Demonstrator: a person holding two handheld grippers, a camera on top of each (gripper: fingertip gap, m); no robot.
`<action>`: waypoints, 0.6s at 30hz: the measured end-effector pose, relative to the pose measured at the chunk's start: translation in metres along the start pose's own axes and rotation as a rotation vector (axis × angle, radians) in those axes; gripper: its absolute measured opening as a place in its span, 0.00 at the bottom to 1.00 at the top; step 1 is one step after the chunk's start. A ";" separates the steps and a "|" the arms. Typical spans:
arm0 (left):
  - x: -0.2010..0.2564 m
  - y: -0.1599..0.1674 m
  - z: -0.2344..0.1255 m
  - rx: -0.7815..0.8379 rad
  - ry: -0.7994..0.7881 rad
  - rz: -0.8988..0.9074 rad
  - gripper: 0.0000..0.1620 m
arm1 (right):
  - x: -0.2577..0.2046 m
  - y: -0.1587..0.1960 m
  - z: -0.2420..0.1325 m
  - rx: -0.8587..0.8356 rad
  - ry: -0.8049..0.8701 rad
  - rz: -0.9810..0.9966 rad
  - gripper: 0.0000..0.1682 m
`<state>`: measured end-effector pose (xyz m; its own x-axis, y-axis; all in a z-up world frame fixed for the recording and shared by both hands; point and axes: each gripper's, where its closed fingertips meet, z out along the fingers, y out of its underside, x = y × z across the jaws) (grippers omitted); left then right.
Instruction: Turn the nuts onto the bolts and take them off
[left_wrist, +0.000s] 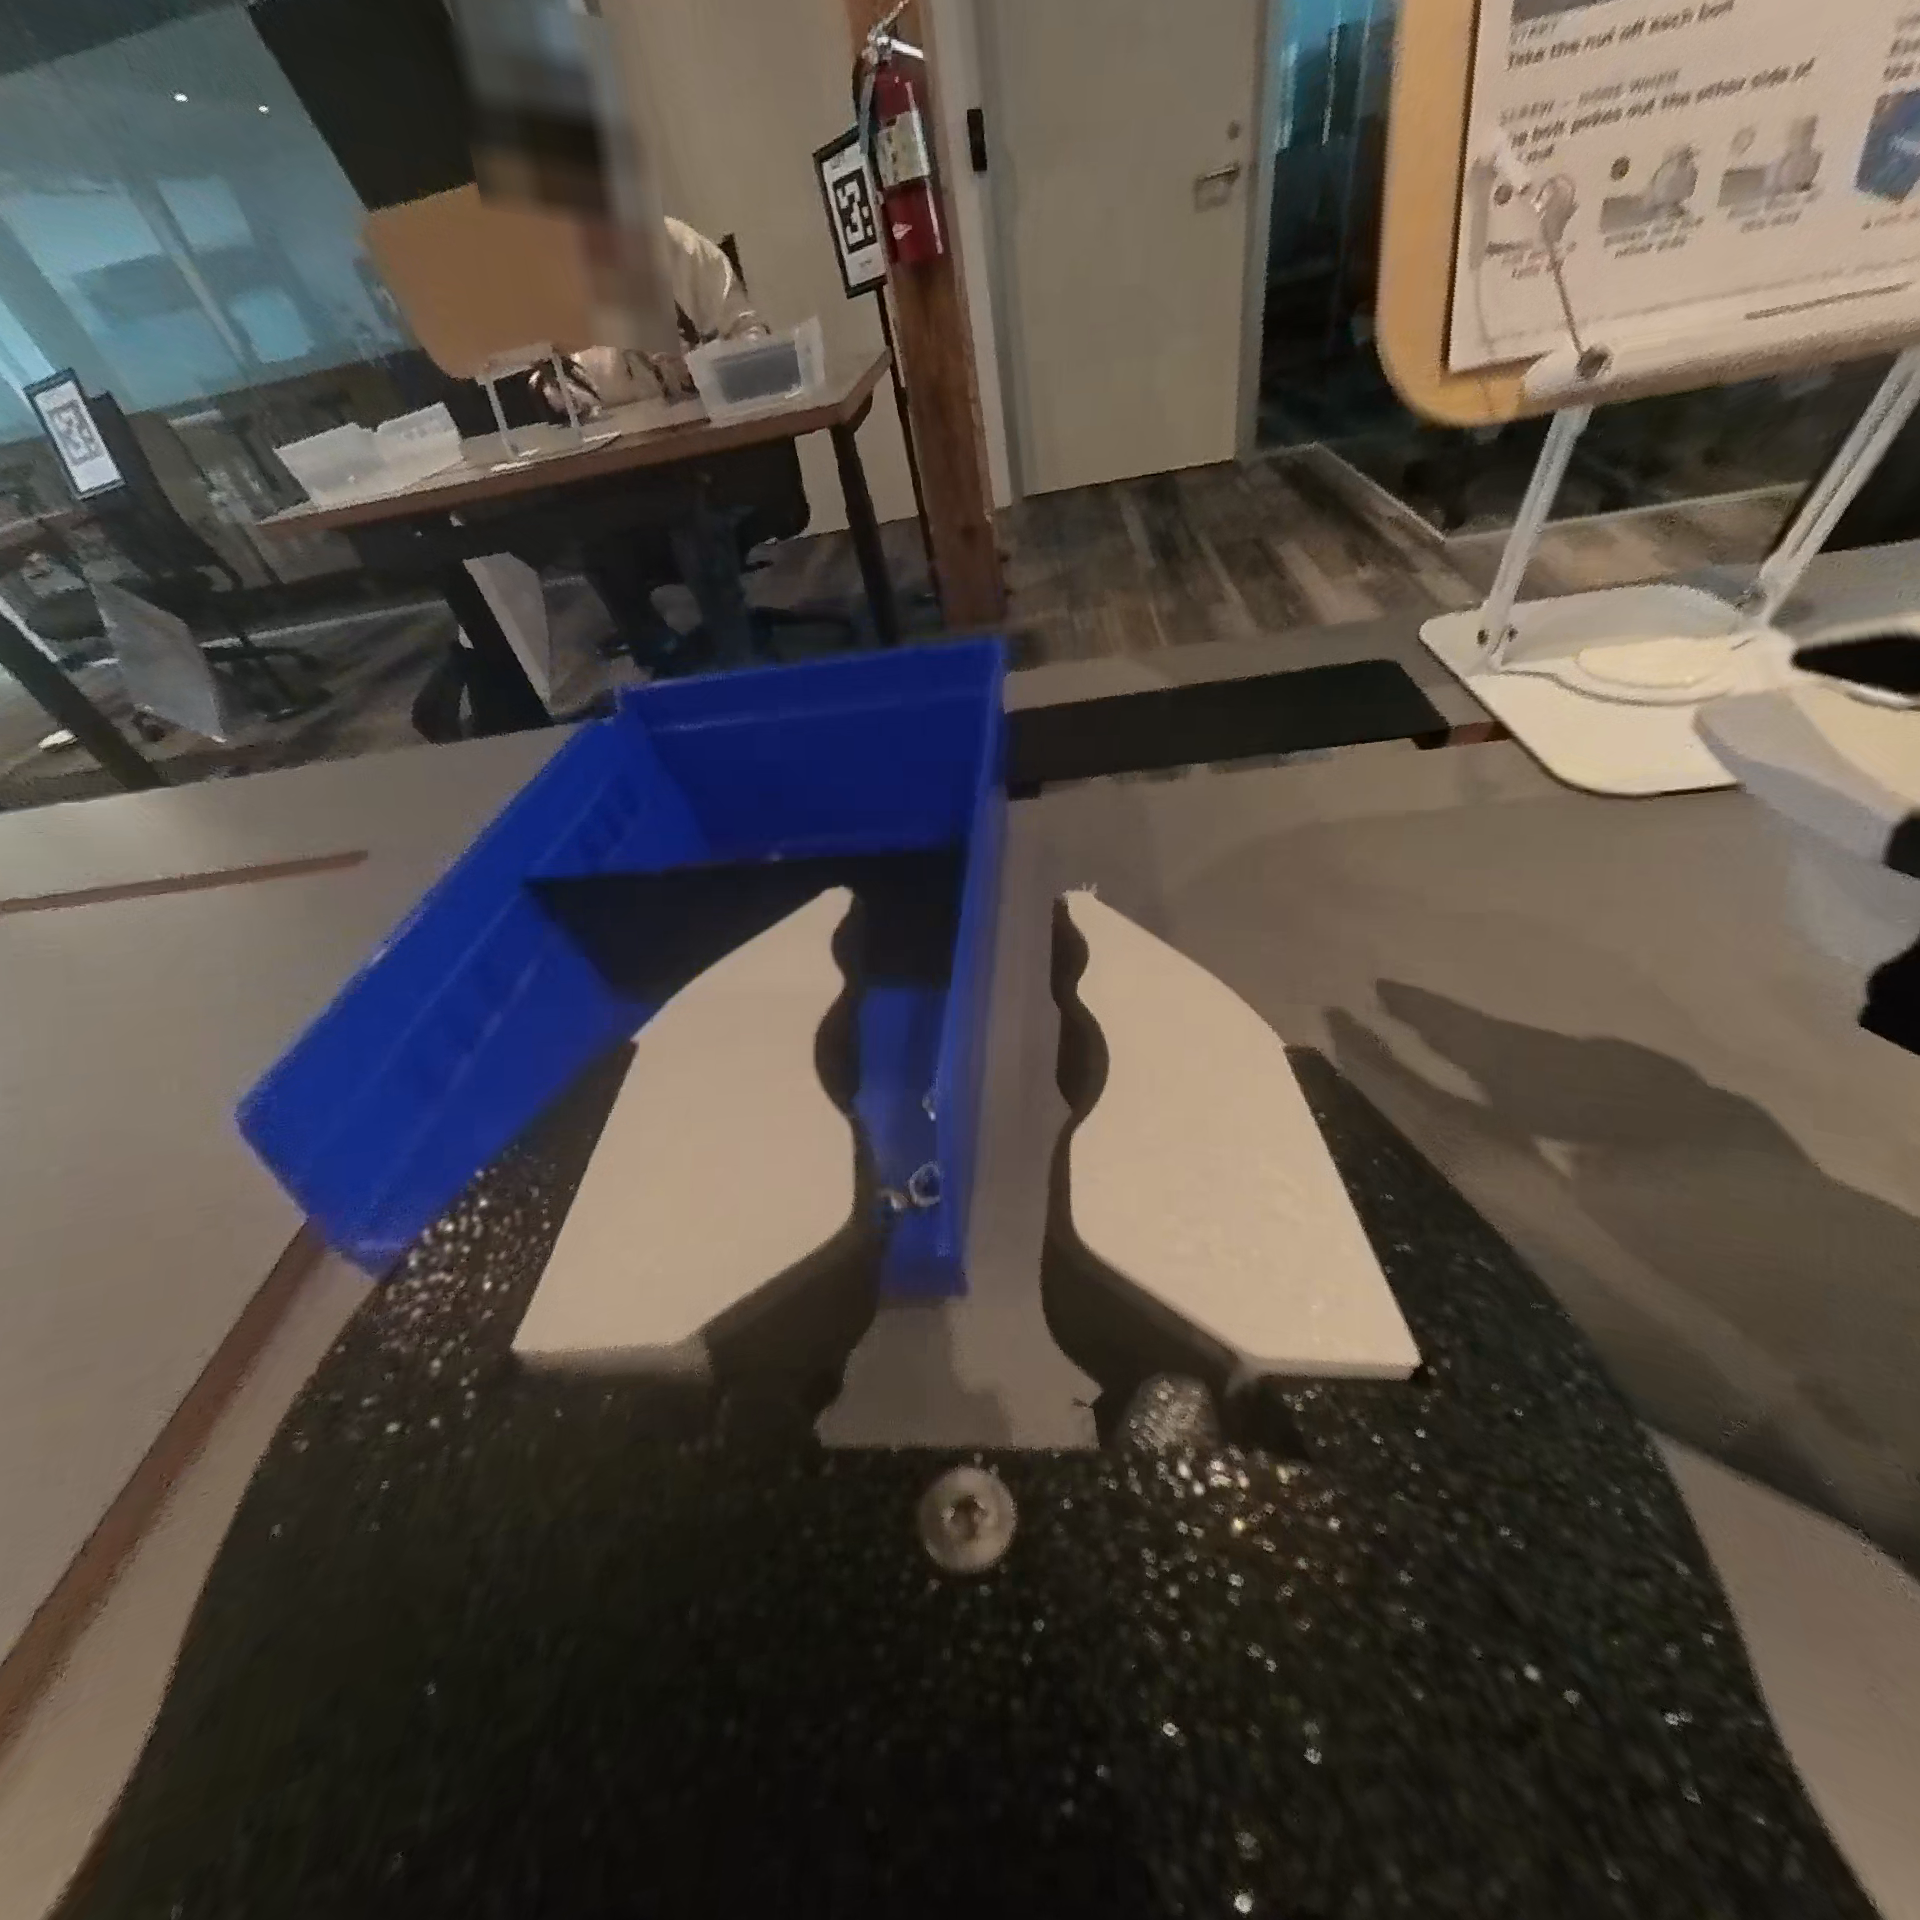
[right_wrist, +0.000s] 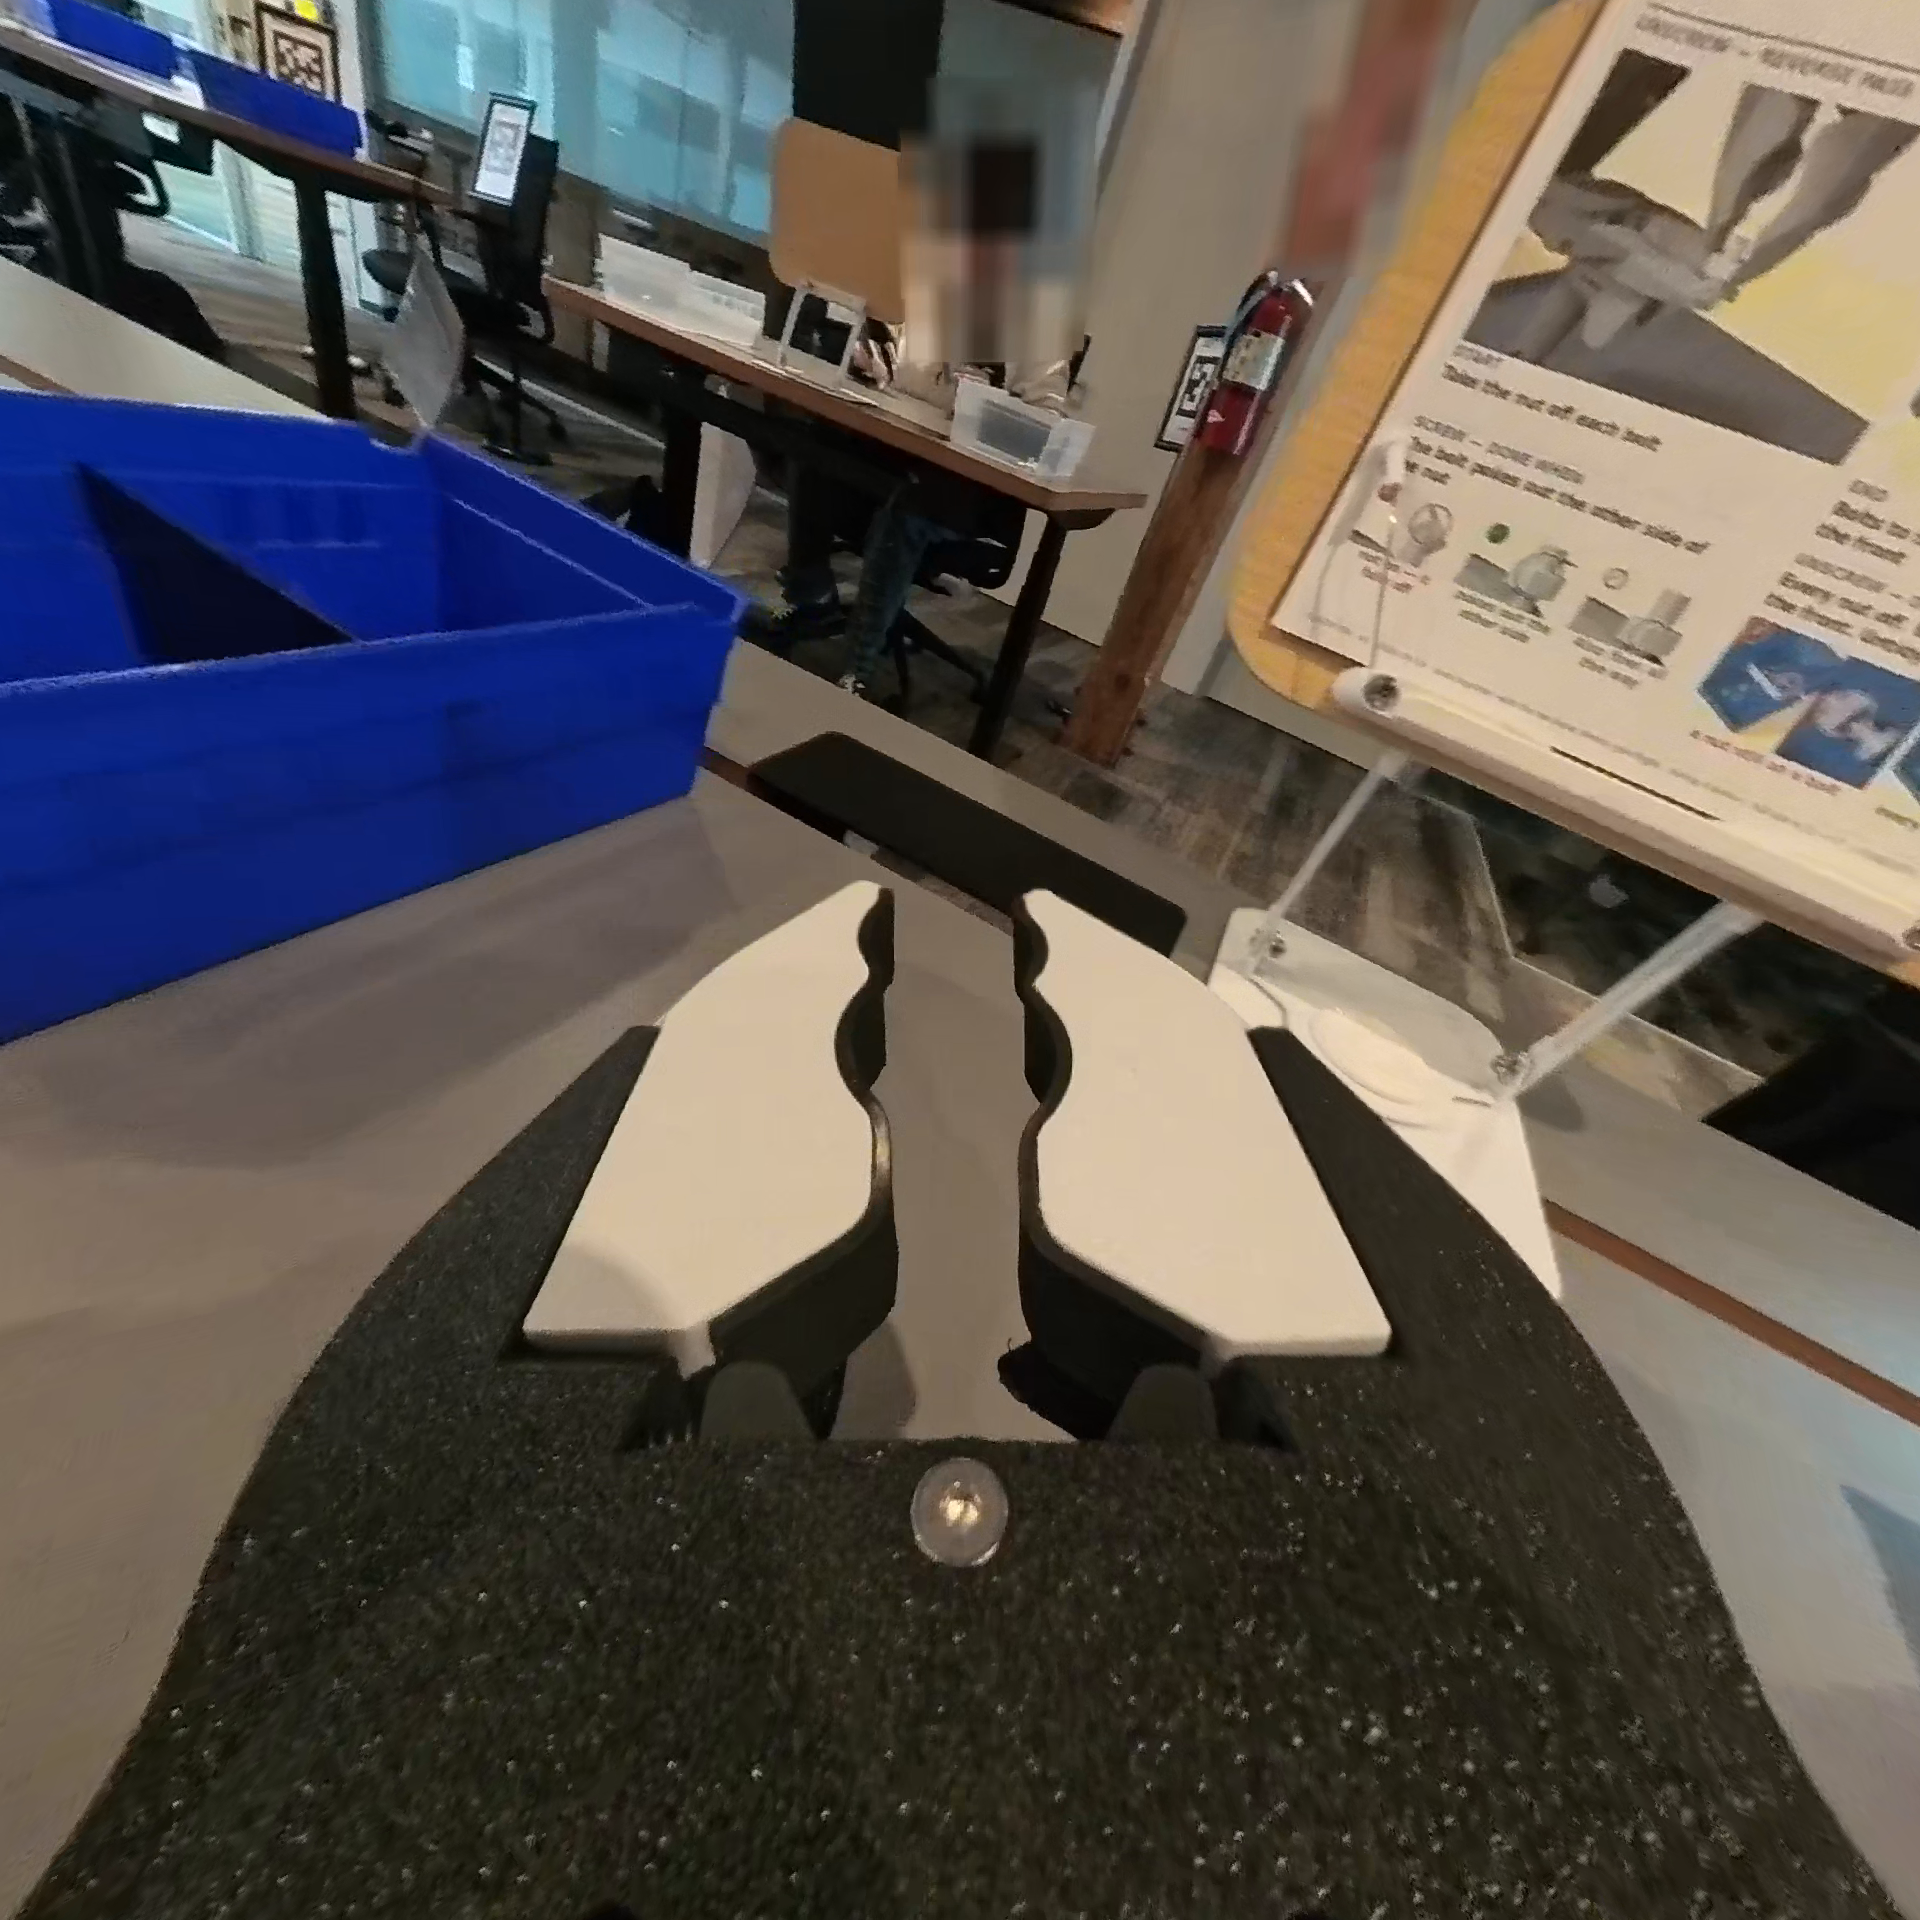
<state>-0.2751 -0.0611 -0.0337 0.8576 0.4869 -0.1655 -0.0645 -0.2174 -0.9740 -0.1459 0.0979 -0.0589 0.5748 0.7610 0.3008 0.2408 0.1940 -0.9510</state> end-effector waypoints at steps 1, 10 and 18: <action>-0.003 -0.006 0.003 0.009 0.010 -0.007 0.20 | 0.005 0.002 0.000 -0.004 0.008 0.004 0.13; -0.050 -0.055 0.047 0.051 0.069 -0.065 0.14 | 0.023 0.010 0.004 0.013 0.028 -0.001 0.13; -0.072 -0.002 0.150 -0.366 0.228 0.018 0.19 | 0.020 0.017 0.027 0.015 0.027 -0.015 0.13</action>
<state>-0.4132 0.0315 -0.0434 0.9514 0.2899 -0.1034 0.0697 -0.5302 -0.8450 -0.1512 0.1334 -0.0711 0.5922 0.7409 0.3168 0.2378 0.2149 -0.9472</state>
